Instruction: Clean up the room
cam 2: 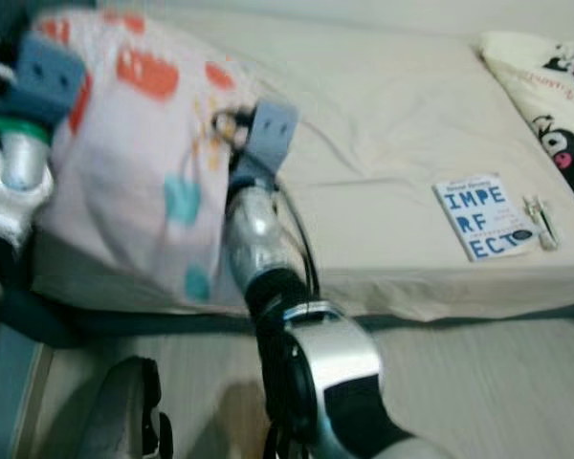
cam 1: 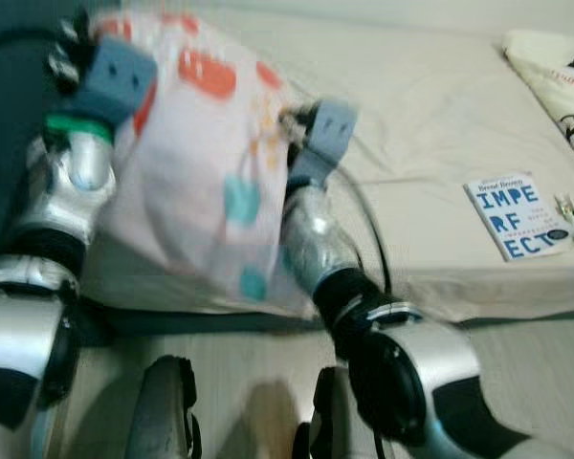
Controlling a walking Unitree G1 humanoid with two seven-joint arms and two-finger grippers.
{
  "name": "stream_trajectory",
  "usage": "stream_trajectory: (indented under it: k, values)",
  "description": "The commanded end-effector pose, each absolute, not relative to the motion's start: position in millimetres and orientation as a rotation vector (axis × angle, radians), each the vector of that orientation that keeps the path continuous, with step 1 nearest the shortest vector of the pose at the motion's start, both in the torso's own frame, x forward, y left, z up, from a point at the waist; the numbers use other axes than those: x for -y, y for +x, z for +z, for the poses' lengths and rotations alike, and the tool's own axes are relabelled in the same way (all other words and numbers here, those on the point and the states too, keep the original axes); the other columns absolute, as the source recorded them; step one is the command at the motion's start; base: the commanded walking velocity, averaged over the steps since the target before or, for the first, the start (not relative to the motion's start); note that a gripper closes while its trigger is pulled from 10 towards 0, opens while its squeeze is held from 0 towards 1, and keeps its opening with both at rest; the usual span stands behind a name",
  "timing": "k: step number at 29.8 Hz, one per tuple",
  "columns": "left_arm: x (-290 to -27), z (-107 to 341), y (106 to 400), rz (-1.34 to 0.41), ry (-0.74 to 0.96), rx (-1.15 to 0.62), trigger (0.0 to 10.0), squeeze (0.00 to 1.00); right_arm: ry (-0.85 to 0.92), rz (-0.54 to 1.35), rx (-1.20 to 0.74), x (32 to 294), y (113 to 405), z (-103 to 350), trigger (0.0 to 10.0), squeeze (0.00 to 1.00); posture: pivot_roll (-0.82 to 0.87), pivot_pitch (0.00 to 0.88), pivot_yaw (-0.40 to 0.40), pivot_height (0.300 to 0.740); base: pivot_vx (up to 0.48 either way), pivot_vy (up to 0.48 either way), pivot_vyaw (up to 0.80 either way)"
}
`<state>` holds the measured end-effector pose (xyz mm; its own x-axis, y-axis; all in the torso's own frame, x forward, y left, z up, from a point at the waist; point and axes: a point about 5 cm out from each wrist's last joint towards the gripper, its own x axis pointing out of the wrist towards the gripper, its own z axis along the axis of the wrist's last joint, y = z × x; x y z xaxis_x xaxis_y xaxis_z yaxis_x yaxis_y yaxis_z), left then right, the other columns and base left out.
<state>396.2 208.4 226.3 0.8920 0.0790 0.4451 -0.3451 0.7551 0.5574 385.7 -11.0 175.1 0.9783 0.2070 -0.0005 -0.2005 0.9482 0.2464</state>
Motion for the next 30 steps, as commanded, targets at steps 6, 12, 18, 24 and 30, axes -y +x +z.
stream_trajectory:
  k: [6,12,18,24,30]
  values:
    - [-202.1,147.6,384.4,0.092,0.723,0.08,10.0,0.0,0.16,0.29,-0.177,-3.1,366.6,133.9,10.0,0.0,0.12,0.182,-0.068,0.585,0.0,0.0,0.0]
    - [-210.6,140.4,381.9,0.112,0.721,0.018,10.0,0.23,0.154,0.301,-0.191,-2.6,366.8,132.7,10.0,0.39,0.12,0.175,-0.066,0.585,0.0,0.0,0.0]
    - [-233.0,144.3,379.5,0.179,0.785,-0.009,10.0,1.0,0.118,0.296,-0.188,-2.7,367.4,133.9,10.0,1.0,0.12,0.166,-0.062,0.585,0.0,0.0,0.0]
    - [-271.8,147.6,368.6,0.316,0.712,-0.038,10.0,0.0,0.096,0.169,-0.146,27.4,374.1,129.9,10.0,0.0,0.13,0.154,-0.066,0.585,0.0,0.0,0.0]
    - [-292.0,146.2,354.6,0.36,0.557,0.02,10.0,0.0,0.147,-0.111,-0.049,93.9,386.6,136.7,10.0,0.0,0.13,0.14,-0.069,0.585,0.0,0.0,0.0]
